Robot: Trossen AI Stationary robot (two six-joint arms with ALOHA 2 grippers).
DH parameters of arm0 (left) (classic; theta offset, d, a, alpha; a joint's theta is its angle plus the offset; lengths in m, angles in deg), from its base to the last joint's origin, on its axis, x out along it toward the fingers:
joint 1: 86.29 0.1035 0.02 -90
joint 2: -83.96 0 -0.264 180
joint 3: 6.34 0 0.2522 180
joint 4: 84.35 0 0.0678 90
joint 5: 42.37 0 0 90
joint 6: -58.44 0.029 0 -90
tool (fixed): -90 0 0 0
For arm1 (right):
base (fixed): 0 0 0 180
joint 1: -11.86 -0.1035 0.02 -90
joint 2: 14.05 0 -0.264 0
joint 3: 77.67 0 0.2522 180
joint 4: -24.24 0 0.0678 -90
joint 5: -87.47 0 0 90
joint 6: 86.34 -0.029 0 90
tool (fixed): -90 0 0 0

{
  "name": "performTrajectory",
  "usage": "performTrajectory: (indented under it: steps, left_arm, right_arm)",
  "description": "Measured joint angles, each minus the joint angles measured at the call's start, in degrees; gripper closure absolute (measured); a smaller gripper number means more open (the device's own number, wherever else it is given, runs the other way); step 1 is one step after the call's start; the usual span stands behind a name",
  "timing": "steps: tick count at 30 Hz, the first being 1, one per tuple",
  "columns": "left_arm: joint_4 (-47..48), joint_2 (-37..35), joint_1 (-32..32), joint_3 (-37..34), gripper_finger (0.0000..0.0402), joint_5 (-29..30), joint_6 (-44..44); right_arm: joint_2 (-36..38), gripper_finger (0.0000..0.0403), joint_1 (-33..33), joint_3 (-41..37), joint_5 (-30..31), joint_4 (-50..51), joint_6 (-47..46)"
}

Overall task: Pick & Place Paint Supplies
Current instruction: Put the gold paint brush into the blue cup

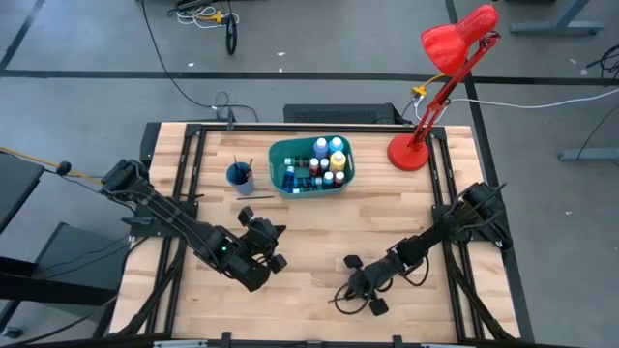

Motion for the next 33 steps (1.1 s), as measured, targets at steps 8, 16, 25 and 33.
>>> performTrajectory:
  steps: [8, 16, 25, 33]
  left_arm:
    - [-1.0, 0.0, 0.0, 0.0, 0.0385, 0.0, 1.9]
    - [-2.5, 0.0, 0.0, 0.0, 0.039, 0.0, 5.2]
    - [-2.5, 0.0, 0.0, 0.0, 0.0388, -0.8, 5.5]
    - [-2.6, 0.0, 0.0, 0.0, 0.0387, -1.6, 7.2]
  right_arm:
    - [1.1, 0.0386, 2.1, 1.0, 7.1, 1.4, 5.2]
    - [0.8, 0.0396, 8.6, 1.8, 15.7, 0.2, 12.2]
    - [-4.9, 0.0371, 13.1, 2.0, 11.7, -10.1, 7.2]
    - [-10.4, 0.0341, 12.5, 0.8, 15.6, -20.3, 8.3]
